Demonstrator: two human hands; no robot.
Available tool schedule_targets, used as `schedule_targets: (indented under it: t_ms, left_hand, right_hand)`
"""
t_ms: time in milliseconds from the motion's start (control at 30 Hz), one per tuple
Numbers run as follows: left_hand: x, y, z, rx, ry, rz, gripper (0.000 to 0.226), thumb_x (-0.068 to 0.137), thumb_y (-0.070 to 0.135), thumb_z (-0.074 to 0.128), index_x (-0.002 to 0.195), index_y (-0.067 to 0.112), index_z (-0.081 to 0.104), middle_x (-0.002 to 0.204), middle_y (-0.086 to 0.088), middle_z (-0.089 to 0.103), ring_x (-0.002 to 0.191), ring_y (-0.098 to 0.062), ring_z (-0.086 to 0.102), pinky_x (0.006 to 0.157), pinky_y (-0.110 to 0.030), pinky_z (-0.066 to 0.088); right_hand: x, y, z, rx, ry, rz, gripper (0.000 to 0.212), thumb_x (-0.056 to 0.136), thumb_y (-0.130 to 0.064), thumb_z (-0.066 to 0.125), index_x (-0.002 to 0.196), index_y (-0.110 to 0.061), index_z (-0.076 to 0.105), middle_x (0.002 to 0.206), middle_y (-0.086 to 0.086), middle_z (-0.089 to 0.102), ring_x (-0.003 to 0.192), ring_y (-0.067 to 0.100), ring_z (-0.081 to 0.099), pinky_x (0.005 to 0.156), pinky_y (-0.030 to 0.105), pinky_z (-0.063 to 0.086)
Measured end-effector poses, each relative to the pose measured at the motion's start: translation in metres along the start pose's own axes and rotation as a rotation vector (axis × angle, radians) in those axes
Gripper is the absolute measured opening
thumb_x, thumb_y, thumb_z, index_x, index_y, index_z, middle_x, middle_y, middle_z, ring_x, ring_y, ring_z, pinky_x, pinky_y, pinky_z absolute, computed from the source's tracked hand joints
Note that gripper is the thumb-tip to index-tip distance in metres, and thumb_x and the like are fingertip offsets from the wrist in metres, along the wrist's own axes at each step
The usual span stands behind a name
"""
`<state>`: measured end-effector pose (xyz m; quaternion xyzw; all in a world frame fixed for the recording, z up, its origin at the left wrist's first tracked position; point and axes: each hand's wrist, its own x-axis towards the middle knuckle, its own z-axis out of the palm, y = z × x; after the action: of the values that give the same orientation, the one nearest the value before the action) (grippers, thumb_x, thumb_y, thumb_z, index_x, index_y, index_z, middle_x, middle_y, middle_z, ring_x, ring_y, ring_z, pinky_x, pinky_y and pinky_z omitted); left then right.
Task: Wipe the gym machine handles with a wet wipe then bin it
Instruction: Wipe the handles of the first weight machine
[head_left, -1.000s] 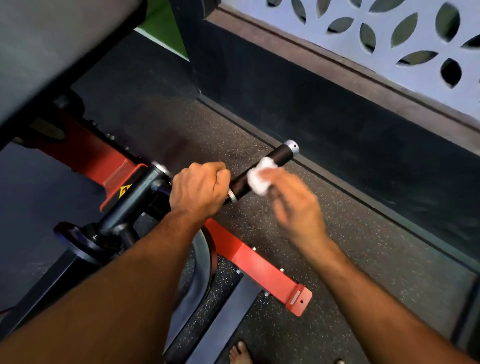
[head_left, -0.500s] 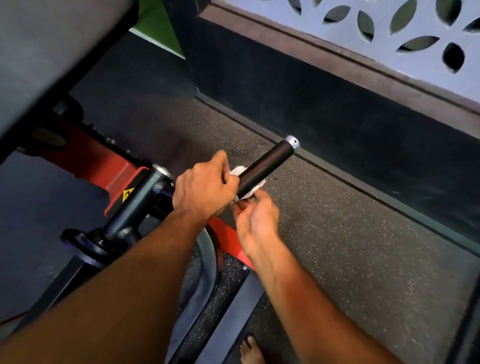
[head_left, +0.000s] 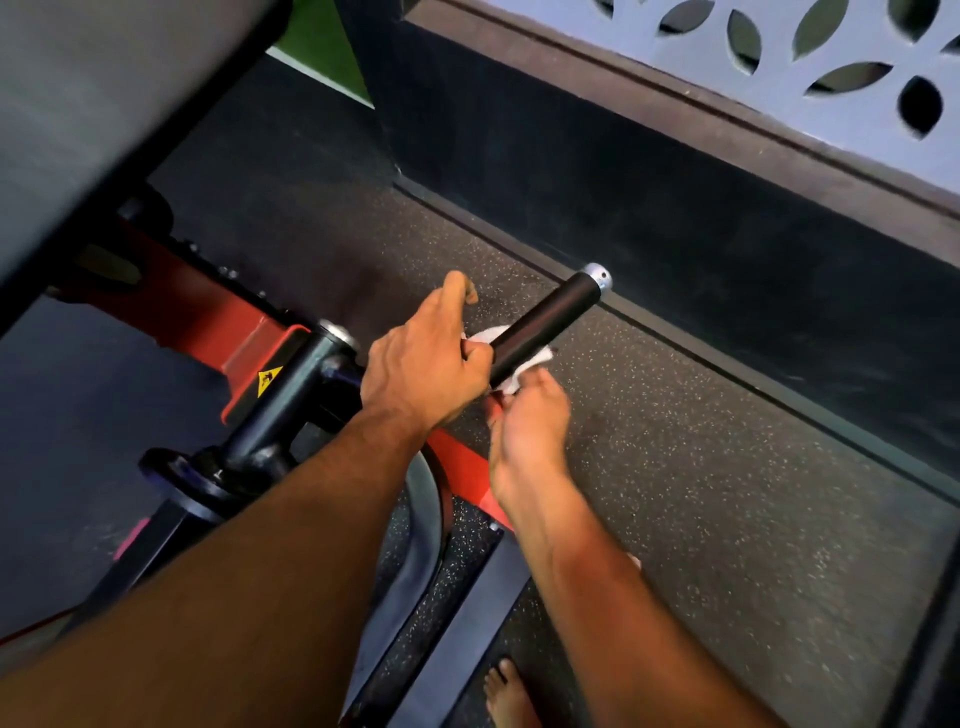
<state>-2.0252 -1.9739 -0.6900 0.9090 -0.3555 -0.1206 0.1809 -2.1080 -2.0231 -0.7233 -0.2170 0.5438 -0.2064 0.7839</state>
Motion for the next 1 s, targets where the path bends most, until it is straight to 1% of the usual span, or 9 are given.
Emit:
schedule_targets:
  t_ms: [133, 300, 400, 467, 567, 667, 833, 933, 1000]
  left_hand:
    - [0.0, 0.0, -0.001, -0.004, -0.005, 0.001, 0.04, 0.081, 0.027, 0.053, 0.118, 0.028, 0.036, 0.097, 0.011, 0.052, 0.085, -0.034, 0.063, 0.08, -0.05, 0.051]
    - [-0.002, 0.001, -0.003, -0.013, 0.009, -0.007, 0.038, 0.08, 0.026, 0.052, 0.115, 0.028, 0.036, 0.1, 0.006, 0.058, 0.087, -0.037, 0.063, 0.077, -0.048, 0.05]
    - [-0.003, 0.0, -0.002, -0.022, 0.015, -0.024, 0.038, 0.08, 0.027, 0.051, 0.114, 0.03, 0.035, 0.099, 0.007, 0.061, 0.086, -0.035, 0.063, 0.079, -0.048, 0.052]
    - [-0.002, -0.001, -0.001, -0.023, 0.009, -0.039, 0.039, 0.08, 0.028, 0.05, 0.115, 0.032, 0.035, 0.097, 0.008, 0.062, 0.085, -0.034, 0.062, 0.077, -0.044, 0.048]
    - [-0.003, 0.002, -0.001, -0.016, -0.005, -0.069, 0.04, 0.08, 0.03, 0.049, 0.117, 0.033, 0.034, 0.098, 0.007, 0.063, 0.084, -0.032, 0.061, 0.078, -0.043, 0.045]
    - [-0.011, 0.001, 0.0, -0.109, 0.049, -0.098, 0.04, 0.083, 0.029, 0.048, 0.12, 0.033, 0.035, 0.104, 0.009, 0.058, 0.092, -0.028, 0.061, 0.086, -0.049, 0.051]
    - [-0.084, 0.012, 0.005, -0.495, 0.386, -0.059, 0.044, 0.083, 0.01, 0.044, 0.126, 0.018, 0.048, 0.117, -0.003, 0.049, 0.101, -0.008, 0.052, 0.1, -0.037, 0.047]
    - [-0.171, 0.009, -0.008, -0.427, 0.5, -0.139, 0.038, 0.084, 0.004, 0.049, 0.121, 0.01, 0.054, 0.115, -0.003, 0.052, 0.105, -0.01, 0.051, 0.101, -0.022, 0.041]
    - [-0.239, -0.007, -0.021, -0.323, 0.553, -0.26, 0.03, 0.089, 0.011, 0.051, 0.119, 0.01, 0.055, 0.112, 0.001, 0.053, 0.104, -0.012, 0.052, 0.097, -0.019, 0.039]
  right_hand:
    - [-0.011, 0.023, -0.002, -0.29, 0.007, -0.148, 0.036, 0.099, -0.01, 0.045, 0.073, -0.023, 0.066, 0.075, 0.006, 0.069, 0.072, 0.016, 0.061, 0.08, 0.048, 0.057]
    - [-0.018, -0.002, -0.026, -0.551, 0.017, -0.288, 0.027, 0.101, -0.005, 0.049, 0.081, -0.008, 0.065, 0.08, 0.013, 0.072, 0.07, 0.019, 0.064, 0.07, 0.045, 0.057]
    - [0.005, -0.049, -0.041, -0.73, 0.178, -0.644, 0.024, 0.1, -0.007, 0.049, 0.081, -0.01, 0.064, 0.074, 0.006, 0.064, 0.064, 0.014, 0.051, 0.058, 0.034, 0.04]
    - [0.023, -0.078, -0.039, -0.808, 0.191, -0.857, 0.023, 0.103, -0.012, 0.047, 0.099, -0.021, 0.068, 0.089, -0.001, 0.064, 0.076, 0.008, 0.052, 0.066, 0.024, 0.04]
    - [0.041, -0.086, -0.032, -1.118, -0.067, -1.091, 0.025, 0.104, -0.013, 0.046, 0.119, -0.015, 0.066, 0.119, -0.002, 0.062, 0.109, 0.008, 0.05, 0.093, 0.012, 0.036]
    - [0.037, -0.056, -0.036, -1.324, -0.345, -1.307, 0.026, 0.099, -0.008, 0.049, 0.117, -0.007, 0.068, 0.12, 0.008, 0.064, 0.117, 0.023, 0.053, 0.107, 0.035, 0.041]
    - [-0.009, -0.016, -0.047, -1.087, -0.643, -1.254, 0.025, 0.097, -0.001, 0.051, 0.114, -0.003, 0.069, 0.118, 0.011, 0.068, 0.119, 0.024, 0.057, 0.112, 0.035, 0.04]
    - [-0.05, -0.005, -0.064, -1.055, -0.701, -1.089, 0.025, 0.101, -0.009, 0.046, 0.112, -0.008, 0.068, 0.109, 0.004, 0.07, 0.101, 0.019, 0.064, 0.092, 0.034, 0.049]
    - [-0.076, 0.005, -0.077, -1.083, -0.778, -0.989, 0.028, 0.1, -0.012, 0.045, 0.113, -0.011, 0.07, 0.109, -0.001, 0.071, 0.1, 0.013, 0.065, 0.09, 0.029, 0.049]
